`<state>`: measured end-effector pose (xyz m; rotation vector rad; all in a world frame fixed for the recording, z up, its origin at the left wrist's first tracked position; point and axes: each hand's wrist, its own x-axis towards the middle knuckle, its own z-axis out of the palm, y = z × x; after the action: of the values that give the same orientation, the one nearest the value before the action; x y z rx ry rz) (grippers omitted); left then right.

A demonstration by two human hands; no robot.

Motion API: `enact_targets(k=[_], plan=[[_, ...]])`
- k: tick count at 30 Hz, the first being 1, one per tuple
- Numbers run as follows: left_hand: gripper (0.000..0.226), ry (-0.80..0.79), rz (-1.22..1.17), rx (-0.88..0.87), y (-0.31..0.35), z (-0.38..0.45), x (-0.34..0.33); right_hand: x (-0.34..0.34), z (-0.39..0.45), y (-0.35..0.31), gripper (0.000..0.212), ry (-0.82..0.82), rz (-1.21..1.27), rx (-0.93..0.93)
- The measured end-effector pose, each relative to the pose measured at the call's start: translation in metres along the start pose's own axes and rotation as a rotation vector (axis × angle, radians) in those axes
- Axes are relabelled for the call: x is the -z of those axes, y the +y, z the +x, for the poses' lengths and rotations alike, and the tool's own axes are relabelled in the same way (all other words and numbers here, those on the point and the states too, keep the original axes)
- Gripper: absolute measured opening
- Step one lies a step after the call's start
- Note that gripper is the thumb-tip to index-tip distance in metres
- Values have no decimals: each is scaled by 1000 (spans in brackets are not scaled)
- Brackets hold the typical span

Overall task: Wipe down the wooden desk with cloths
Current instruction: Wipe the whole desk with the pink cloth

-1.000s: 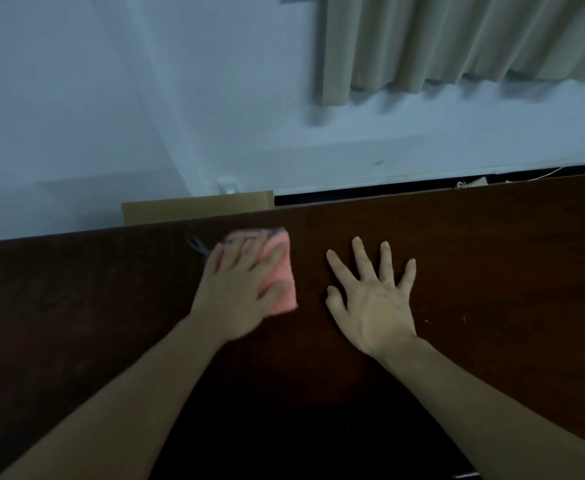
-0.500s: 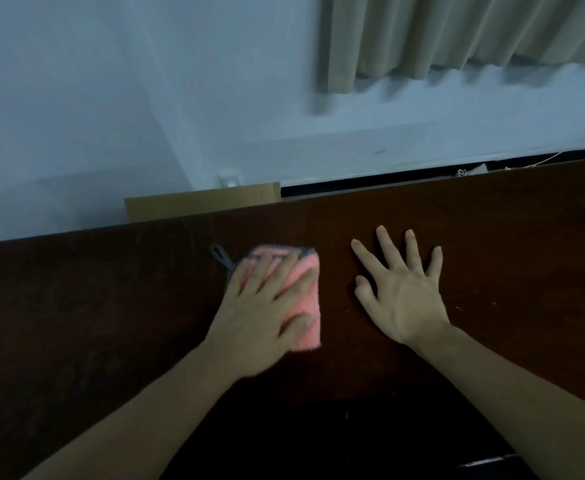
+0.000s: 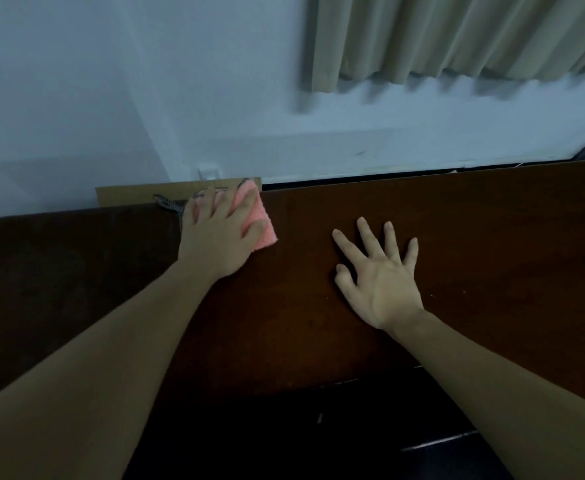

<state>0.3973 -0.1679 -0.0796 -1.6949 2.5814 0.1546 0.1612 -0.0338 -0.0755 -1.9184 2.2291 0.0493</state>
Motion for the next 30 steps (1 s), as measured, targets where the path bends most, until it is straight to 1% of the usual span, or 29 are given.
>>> enact_targets(k=[1,5,9,12,14,17,20,22,24,26,27,30], plan=[[67,-2,-4,-5,2,-10,1,1,0,-1,74,0,1,1],[71,-97,-34,-42,22,-76,3,2,1,-3,71,-25,-17,-4],[66,-163,-93,-211,40,-147,-3,2,1,-1,71,-34,-38,-8],[66,-144,-77,-278,28,-147,-7,3,1,0,72,-39,-42,-9],[69,-142,-28,-219,17,-122,-8,4,1,0,72,-38,-32,-4],[76,-91,11,-30,9,-79,-6,3,-1,1,71,-24,-28,4],[76,-93,-5,94,14,-63,-9,0,1,3,62,-21,-17,13],[74,-80,-13,106,21,-74,-10,1,1,2,63,-25,-4,24],[73,-62,-46,74,31,-96,-10,2,1,1,69,-29,-4,34],[68,-87,-104,37,43,-124,-8,3,0,-1,75,-29,0,44],[67,-107,-116,14,48,-137,-8,3,0,-1,74,-33,-1,44],[70,-164,-79,-42,56,-160,-8,4,0,2,63,-49,-12,49]])
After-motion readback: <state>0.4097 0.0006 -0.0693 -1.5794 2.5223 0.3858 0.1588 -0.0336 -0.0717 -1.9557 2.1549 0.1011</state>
